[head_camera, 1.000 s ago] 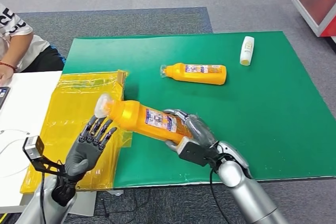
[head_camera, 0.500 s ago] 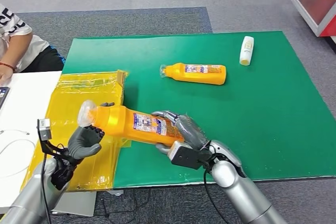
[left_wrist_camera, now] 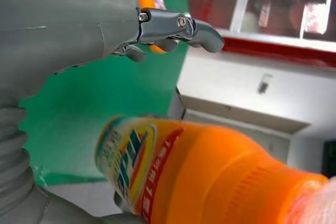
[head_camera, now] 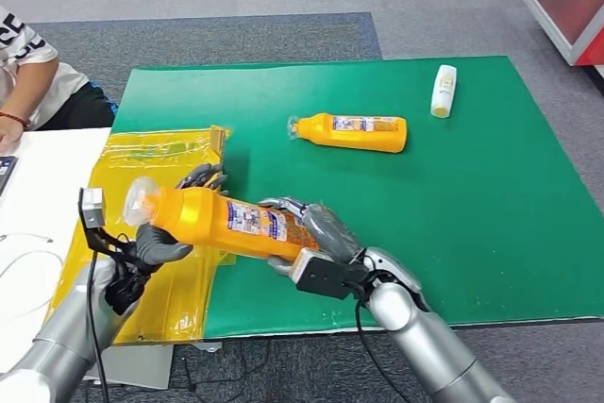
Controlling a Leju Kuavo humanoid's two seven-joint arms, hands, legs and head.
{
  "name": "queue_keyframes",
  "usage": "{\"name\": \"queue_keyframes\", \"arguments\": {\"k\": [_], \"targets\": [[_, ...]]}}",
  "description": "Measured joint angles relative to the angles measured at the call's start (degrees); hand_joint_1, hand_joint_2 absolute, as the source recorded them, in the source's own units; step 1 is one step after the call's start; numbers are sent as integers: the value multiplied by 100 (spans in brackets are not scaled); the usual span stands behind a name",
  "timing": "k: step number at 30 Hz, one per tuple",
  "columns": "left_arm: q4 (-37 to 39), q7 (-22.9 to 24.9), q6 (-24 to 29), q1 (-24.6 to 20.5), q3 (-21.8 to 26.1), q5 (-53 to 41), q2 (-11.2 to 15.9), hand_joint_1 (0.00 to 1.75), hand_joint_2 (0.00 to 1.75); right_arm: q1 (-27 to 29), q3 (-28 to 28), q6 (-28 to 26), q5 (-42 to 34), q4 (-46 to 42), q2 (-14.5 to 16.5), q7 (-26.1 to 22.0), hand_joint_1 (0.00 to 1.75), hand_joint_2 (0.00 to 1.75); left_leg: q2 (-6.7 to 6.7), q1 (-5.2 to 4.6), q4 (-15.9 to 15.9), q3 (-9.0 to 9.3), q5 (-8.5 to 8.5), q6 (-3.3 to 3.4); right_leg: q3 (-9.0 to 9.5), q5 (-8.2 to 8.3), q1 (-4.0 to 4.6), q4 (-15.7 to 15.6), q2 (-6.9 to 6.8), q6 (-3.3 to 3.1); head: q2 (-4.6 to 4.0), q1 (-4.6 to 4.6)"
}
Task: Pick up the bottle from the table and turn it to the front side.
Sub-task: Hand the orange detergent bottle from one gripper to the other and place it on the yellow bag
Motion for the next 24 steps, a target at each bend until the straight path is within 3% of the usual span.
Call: {"name": "queue_keyframes", "arguments": {"k": [7, 16, 24], "targets": [[4, -314, -728, -134, -405, 149, 11, 0, 175, -169, 150, 85, -91, 220, 106, 2, 162, 175, 0, 0, 0, 0, 0, 0, 0, 0, 0, 1, 0, 0, 0, 0], [26, -370, -705, -194, -627, 163, 90, 0, 175, -253, 251, -1, -40, 409, 134, 10, 163, 175, 0, 0, 0, 0, 1, -1, 0, 0, 0, 1, 0, 0, 0, -1], [58, -395, -448, -203, -683, 165, 127, 0, 175, -257, 356, -437, 395, 450, 147, 109, 166, 175, 0, 0, 0, 0, 1, -1, -1, 0, 0, 1, 0, 0, 0, -1]]}}
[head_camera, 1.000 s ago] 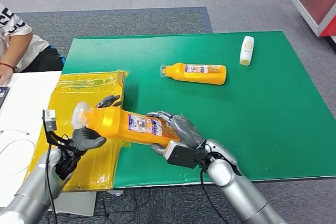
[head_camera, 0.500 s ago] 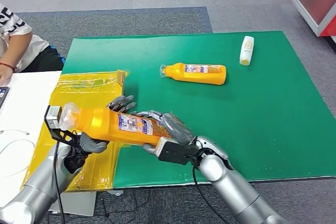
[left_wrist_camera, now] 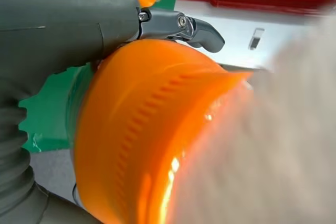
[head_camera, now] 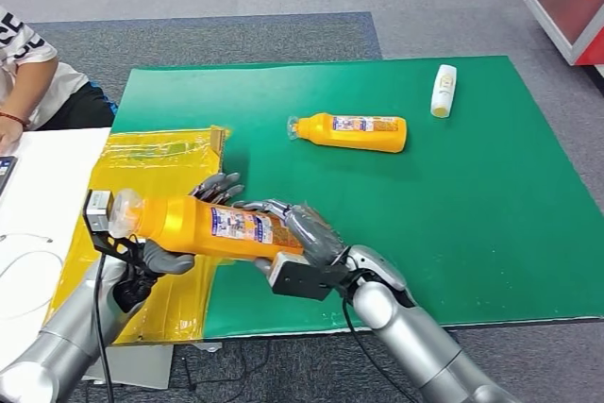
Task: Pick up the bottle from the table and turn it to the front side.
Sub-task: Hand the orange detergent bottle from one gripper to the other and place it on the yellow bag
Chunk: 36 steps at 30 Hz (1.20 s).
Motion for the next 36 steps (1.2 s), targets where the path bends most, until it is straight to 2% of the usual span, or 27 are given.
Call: {"name": "queue_keyframes", "arguments": {"k": [2, 3, 6, 7, 19, 21, 22, 25, 26, 27, 36], "targets": [[0, -1, 116, 3, -7, -14, 4, 4, 175, 4, 14, -120, 106, 0, 0, 33, 166, 175, 0, 0, 0, 0, 0, 0, 0, 0, 0, 0, 0, 0, 0, 1], [0, -2, 175, 6, -9, -27, 5, 27, 175, 9, 20, -167, 147, 0, 0, 48, 167, 175, 0, 0, 0, 0, 0, 0, 0, 0, 0, 0, 0, 0, 0, 1], [-1, -29, 321, 29, -9, -67, 4, 151, 175, 31, 41, -272, 219, 0, 0, 86, 167, 175, 0, 0, 0, 0, 0, 0, 0, 0, 0, 0, 0, 0, 0, 1], [-1, -44, 353, 43, -5, -72, 0, 171, 175, 41, 48, -300, 235, 0, 0, 97, 165, 175, 0, 0, 0, 0, 0, 0, 0, 0, 0, 0, 0, 0, 0, 1], [-115, -86, 478, 272, 162, -109, -99, 175, 175, 189, 65, -348, 248, -4, 11, 143, 159, 175, 0, 0, 0, 0, 0, 0, 0, 0, 0, 0, 0, 0, 0, 0], [-120, -87, 478, 295, 197, -118, -119, 175, 175, 201, 65, -347, 243, -4, 18, 145, 151, 175, 0, 0, 0, 0, 0, 0, 0, 0, 0, 0, 0, 0, 0, 1], [-125, -87, 478, 305, 208, -120, -126, 175, 175, 206, 65, -346, 241, -5, 21, 147, 137, 175, 0, 0, 0, 0, 0, 0, 0, 0, 0, 0, 0, 0, 0, 2], [-142, -87, 477, 325, 225, -132, -135, 175, 175, 217, 63, -337, 233, -8, 30, 150, 33, 175, 0, 0, 0, 0, 0, 0, 0, 0, 0, 0, 0, 0, 0, 2], [-144, -87, 476, 327, 232, -139, -137, 175, 175, 221, 63, -325, 223, -10, 31, 152, 7, 175, 0, 0, 0, 0, 0, 0, 0, 0, 0, 0, 0, 0, 0, 1], [-146, -87, 476, 330, 240, -150, -139, 175, 175, 225, 62, -307, 206, -12, 31, 154, 0, 175, 0, 0, 0, 0, 0, 0, 0, 0, 0, 0, 0, 0, 0, 2], [-153, -141, 445, 420, 255, -278, -148, 175, 175, 227, -13, -88, -23, -15, 35, 175, 0, 175, 0, 0, 0, 0, 0, 0, 0, 0, 0, 0, 0, 0, 0, 1]]}}
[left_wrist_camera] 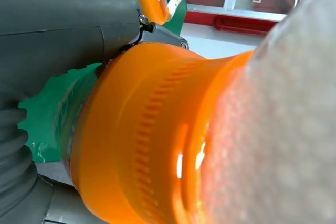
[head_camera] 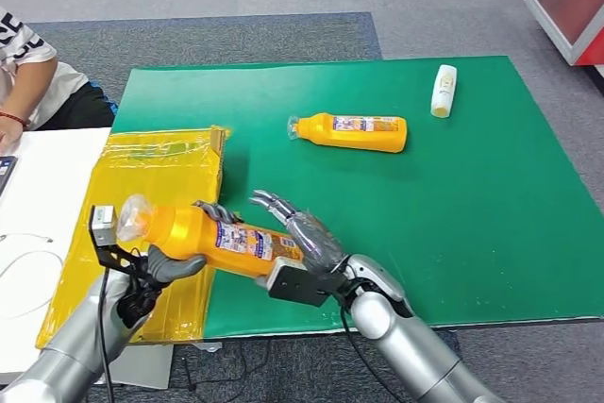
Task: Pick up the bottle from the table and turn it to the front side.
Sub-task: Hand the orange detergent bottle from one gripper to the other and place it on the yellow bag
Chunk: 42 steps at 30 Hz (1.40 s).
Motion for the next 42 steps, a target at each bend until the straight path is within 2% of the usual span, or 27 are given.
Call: {"name": "queue_keyframes", "arguments": {"k": [10, 15, 21, 28, 32, 38, 42], "targets": [[-186, -289, 118, 58, 3, -542, 44, 175, 175, 13, -155, 433, -562, 63, 2, -8, 0, 175, 0, 0, 0, 0, 0, 0, 1, 0, 0, 0, 0, 0, 0, 0], [-397, -253, 723, 52, -60, -1371, 167, 175, 175, 19, -410, 697, -1101, 137, 2, -68, 0, 175, 0, 0, 0, 1, 1, 0, -2, 0, 0, 0, 0, 0, 0, 0], [-812, 304, 1737, -40, -300, -2246, 297, 175, 175, 111, -960, 961, -1719, 228, 1, -125, 0, 175, 0, 0, 0, 0, 1, -1, -4, 1, -1, 0, 0, 0, 0, -1], [-1171, 539, 2074, -176, -537, -2417, 312, 175, 175, 184, -1282, 1008, -1780, 310, 2, -122, 0, 175, 1, 0, 0, 0, 1, -1, -5, 1, -1, -1, 1, 0, 0, 0], [-1271, 846, 2375, -312, -694, -2618, 293, 175, 175, 200, -1339, 1013, -1735, 354, 5, -92, 0, 175, 1, 0, 0, 0, 1, -1, -6, 1, -1, -1, 1, 0, 0, 0], [-1229, 1803, 2969, -859, -1211, -3713, 284, 175, 175, 229, -1393, 873, -1615, 414, 45, -41, 0, 175, 1, 0, 1, 0, 3, -1, -7, 6, -1, -1, 1, -2, 0, 0], [-1060, 2453, 3019, -1454, -1753, -4576, 334, 175, 175, 254, -1447, 804, -1499, 421, 63, -12, 0, 175, 1, 0, 1, -1, 4, -1, -7, 9, -1, 0, 1, -1, 0, 0]]}}
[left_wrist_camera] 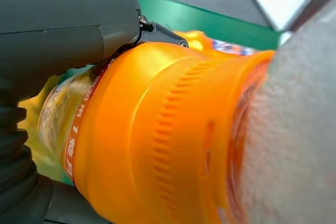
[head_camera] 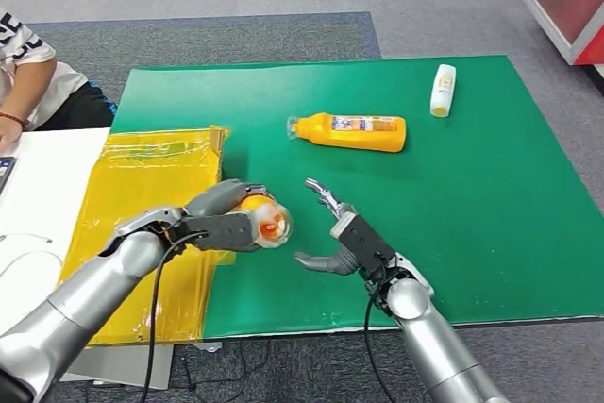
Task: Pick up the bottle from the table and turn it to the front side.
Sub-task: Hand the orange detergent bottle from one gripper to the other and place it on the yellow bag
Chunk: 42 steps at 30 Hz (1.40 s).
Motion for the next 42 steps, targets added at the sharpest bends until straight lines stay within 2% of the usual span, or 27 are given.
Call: {"name": "queue_keyframes", "arguments": {"k": [5, 10, 15, 18, 21, 24, 27, 30, 35, 39, 42], "targets": [[304, 193, -568, -660, -596, -191, 75, 175, 175, -1, -63, -33, 74, 44, 33, 22, 0, 175, 0, 0, 0, -1, 0, 0, 0, 0, 0, 1, 1, 0, 0, 0], [563, 265, -1641, -1320, -1183, 363, 228, 175, 175, -47, -67, -63, 123, 131, 73, 29, 0, 175, 0, 1, 0, -5, 1, -2, -5, 0, 1, 2, 1, 0, 0, 1], [724, 420, -2638, -2234, -1908, 1772, 496, 175, 175, -168, -8, -83, 87, 268, 130, 11, 0, 175, 0, 1, 0, -8, 4, -4, -6, 1, 2, 6, 0, 0, 0, 0], [769, 603, -3058, -2690, -2283, 3174, 680, 175, 175, -280, 116, -83, -14, 335, 160, -15, 0, 175, 0, 1, 0, -8, 4, -4, -5, 2, 2, 7, 1, 0, 0, 0], [767, 872, -3207, -3108, -2742, 4508, 917, 175, 175, -386, 287, -93, -138, 388, 172, -25, 0, 175, 1, 1, 0, -8, 4, -4, -6, 1, 2, 7, 1, 0, 0, 0], [764, 1122, -3150, -3443, -3203, 5048, 1090, 175, 175, -459, 429, -136, -216, 430, 173, -25, 0, 175, 1, 1, 0, -7, 4, -4, -6, 1, 1, 7, 2, 0, 0, 0], [773, 1245, -2963, -3632, -3558, 4941, 1161, 175, 175, -510, 515, -194, -244, 458, 173, -22, 0, 175, 1, 1, 0, -8, 5, -4, -6, 1, 2, 6, 0, -1, 0, -1], [840, 1308, -2733, -3773, -3871, 4317, 1138, 175, 175, -564, 563, -289, -243, 483, 173, 6, 0, 175, 0, 1, 0, -7, 8, -4, -5, 2, 1, 6, -1, 0, 0, -1], [1251, 1202, -2567, -3777, -4140, 2915, 817, 175, 175, -598, 574, -393, -166, 527, 193, 37, 0, 175, -2, -1, 1, -10, 10, -2, -4, 6, -1, 4, -2, 6, 0, 0], [1590, 1024, -2355, -3659, -4286, 2371, 567, 175, 175, -638, 585, -426, -109, 567, 217, 50, 0, 175, -2, -1, 2, -11, 9, -2, -5, 6, -1, 4, -1, 6, 0, -1], [1862, 915, -2269, -3532, -4338, 2300, 404, 175, 175, -658, 590, -449, -77, 590, 227, 60, 0, 175, -2, -1, 2, -12, 9, -2, -6, 6, -1, 4, -1, 6, 0, -1]]}}
